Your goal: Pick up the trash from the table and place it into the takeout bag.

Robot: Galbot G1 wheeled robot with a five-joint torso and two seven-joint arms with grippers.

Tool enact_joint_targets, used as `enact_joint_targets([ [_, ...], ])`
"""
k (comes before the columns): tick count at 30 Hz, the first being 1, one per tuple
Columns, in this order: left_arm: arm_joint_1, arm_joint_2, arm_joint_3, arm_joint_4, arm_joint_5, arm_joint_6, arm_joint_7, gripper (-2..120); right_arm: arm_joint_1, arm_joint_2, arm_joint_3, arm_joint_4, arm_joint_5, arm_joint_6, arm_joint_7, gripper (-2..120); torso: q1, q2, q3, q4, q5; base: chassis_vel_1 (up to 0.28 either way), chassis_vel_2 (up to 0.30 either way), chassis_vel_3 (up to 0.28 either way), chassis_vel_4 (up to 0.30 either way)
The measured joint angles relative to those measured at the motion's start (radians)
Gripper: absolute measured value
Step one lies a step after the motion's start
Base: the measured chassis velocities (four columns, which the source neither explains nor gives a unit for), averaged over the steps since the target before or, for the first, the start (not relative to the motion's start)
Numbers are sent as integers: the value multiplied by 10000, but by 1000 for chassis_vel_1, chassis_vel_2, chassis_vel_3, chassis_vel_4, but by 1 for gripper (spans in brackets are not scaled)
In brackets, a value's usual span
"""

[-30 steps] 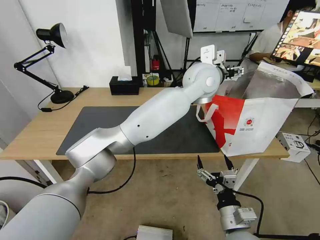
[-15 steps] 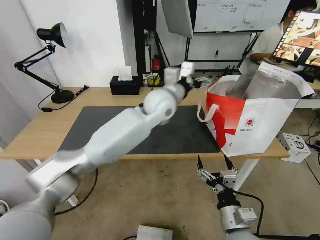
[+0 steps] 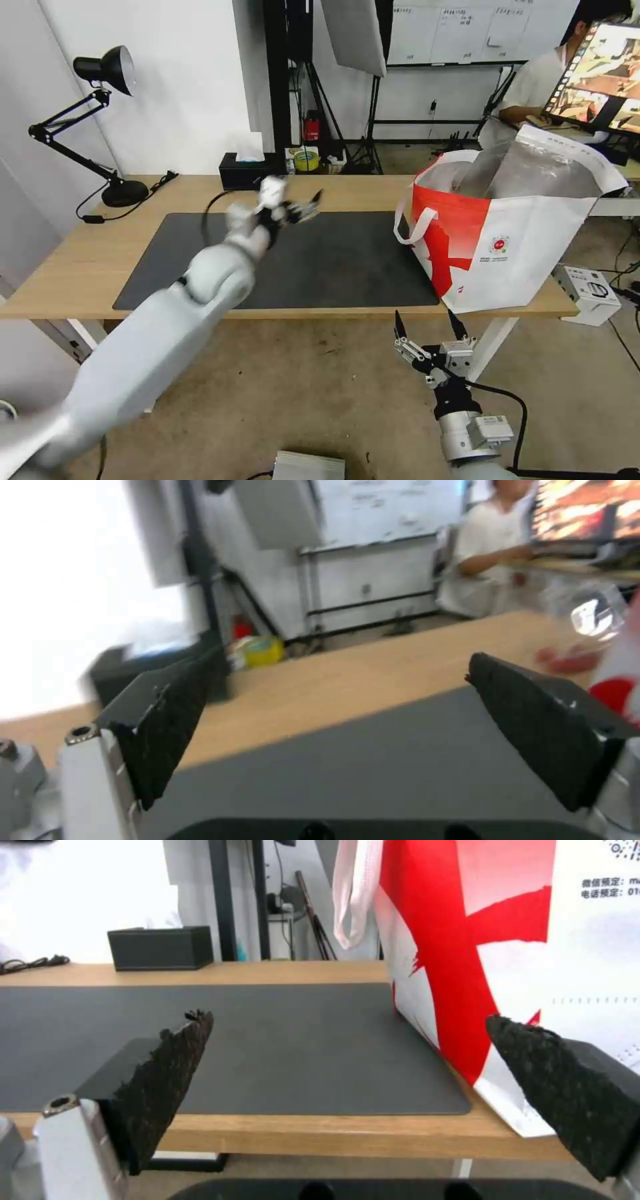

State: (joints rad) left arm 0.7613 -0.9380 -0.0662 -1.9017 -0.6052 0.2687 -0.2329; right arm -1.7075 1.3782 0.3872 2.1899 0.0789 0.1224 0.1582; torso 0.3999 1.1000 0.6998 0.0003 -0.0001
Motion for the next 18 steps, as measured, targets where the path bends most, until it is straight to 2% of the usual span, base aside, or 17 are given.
enact_joint_targets([
  [1, 0, 0, 0, 0, 0, 0, 0, 100, 0, 0, 0, 0, 0, 0, 0, 100, 0, 0, 0, 0, 0, 0, 0, 0, 0],
  [4, 1673, -307, -1077, -616, 794, 108, 3, 100, 0, 0, -1, 1, 0, 0, -2, 100, -1, 0, 0, -1, 0, 0, 0, 0, 0],
  [5, 1673, -307, -1077, -616, 794, 108, 3, 100, 0, 0, -1, 1, 0, 0, -2, 100, -1, 0, 0, -1, 0, 0, 0, 0, 0],
  [8, 3123, -973, -2054, -1304, 1498, 198, -30, 100, -1, 0, 0, 0, 0, 0, -1, 100, -1, 0, 0, -3, 2, 0, 0, 0, 0],
  [9, 3123, -973, -2054, -1304, 1498, 198, -30, 100, -1, 0, 0, 0, 0, 0, -1, 100, -1, 0, 0, -3, 2, 0, 0, 0, 0],
  [12, 4490, -1545, -2836, -2082, 2208, 141, -16, 100, -1, 0, 0, 1, 0, 0, 0, 100, -1, 1, 0, -5, 3, 0, 0, 0, 0],
  [13, 4490, -1545, -2836, -2082, 2208, 141, -16, 100, -1, 0, 0, 1, 0, 0, 0, 100, -1, 1, 0, -5, 3, 0, 0, 0, 0],
  [15, 5429, -1969, -3441, -2544, 2761, 24, 167, 100, -2, 0, 0, 1, 0, 0, -2, 100, -1, 0, 0, -4, 0, 0, 0, 0, 0],
  [16, 5429, -1969, -3441, -2544, 2761, 24, 167, 100, -2, 0, 0, 1, 0, 0, -2, 100, -1, 0, 0, -4, 0, 0, 0, 0, 0],
  [18, 6306, -2365, -3940, -2962, 3220, -147, 389, 100, 0, -1, 0, 1, 0, 0, -1, 100, -1, 1, 0, -1, 1, 0, 0, 0, 0],
])
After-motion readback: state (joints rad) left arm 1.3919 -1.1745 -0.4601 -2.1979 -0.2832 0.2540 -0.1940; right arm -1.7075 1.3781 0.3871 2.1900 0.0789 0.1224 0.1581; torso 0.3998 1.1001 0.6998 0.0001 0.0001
